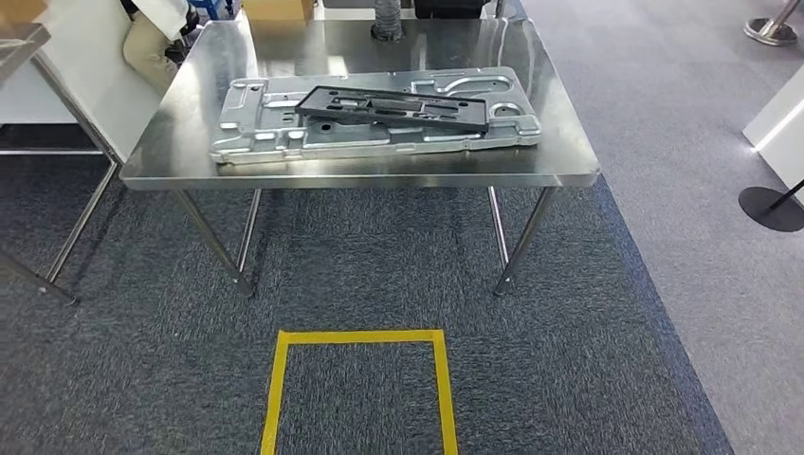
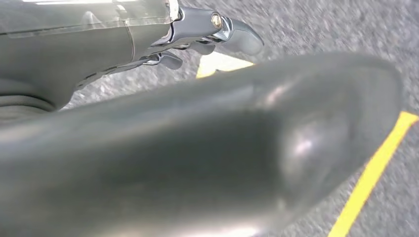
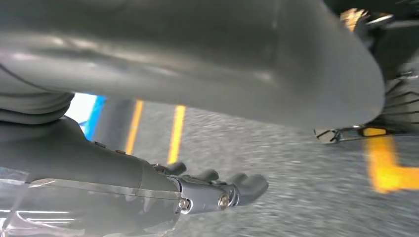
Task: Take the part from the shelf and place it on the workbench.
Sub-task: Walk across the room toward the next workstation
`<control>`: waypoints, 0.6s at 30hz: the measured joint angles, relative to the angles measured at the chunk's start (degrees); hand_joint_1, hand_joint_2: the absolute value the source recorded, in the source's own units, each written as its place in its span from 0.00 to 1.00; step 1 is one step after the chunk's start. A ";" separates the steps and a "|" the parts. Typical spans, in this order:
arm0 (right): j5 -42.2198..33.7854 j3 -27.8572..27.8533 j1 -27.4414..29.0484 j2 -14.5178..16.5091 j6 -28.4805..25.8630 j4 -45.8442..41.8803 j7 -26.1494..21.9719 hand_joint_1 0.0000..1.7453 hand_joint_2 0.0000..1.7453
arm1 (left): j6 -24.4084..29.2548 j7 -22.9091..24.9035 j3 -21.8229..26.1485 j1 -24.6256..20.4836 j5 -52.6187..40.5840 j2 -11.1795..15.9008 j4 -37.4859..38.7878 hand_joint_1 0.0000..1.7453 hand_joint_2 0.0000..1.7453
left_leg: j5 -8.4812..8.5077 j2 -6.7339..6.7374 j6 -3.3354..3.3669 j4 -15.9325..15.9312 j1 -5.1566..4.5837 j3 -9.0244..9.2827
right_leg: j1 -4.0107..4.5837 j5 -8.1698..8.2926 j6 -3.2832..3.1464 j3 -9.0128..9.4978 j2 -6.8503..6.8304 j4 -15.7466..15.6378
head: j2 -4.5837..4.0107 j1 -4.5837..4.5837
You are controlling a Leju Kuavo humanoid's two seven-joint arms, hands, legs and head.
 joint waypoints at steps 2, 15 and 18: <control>1.14 0.29 0.00 0.00 0.32 0.11 1.06 0.00 0.00 | -0.04 0.12 -0.01 0.05 -0.23 -0.01 0.00 0.00 0.00 | 1.42 0.02 -0.03 0.37 -0.04 -2.14 | -0.16 -3.30 0.39 -1.04 0.06 6.98 | 0.00 0.10; 2.05 0.85 -0.45 -0.01 0.34 0.25 1.32 0.00 0.00 | 0.15 0.32 -0.09 0.13 -0.33 -0.24 0.03 0.00 0.00 | -2.33 -0.34 -3.65 11.16 0.50 -11.35 | -0.22 2.09 -2.69 10.33 -0.24 -9.74 | -0.01 -0.14; 1.77 0.85 -0.34 -0.02 0.33 0.26 1.53 0.00 0.00 | 0.08 0.78 -0.09 0.15 -0.05 -0.26 0.04 0.00 0.00 | -5.81 -0.36 -4.01 20.45 0.63 -12.73 | -0.05 3.84 -2.69 8.00 -0.30 -9.59 | 0.00 -0.24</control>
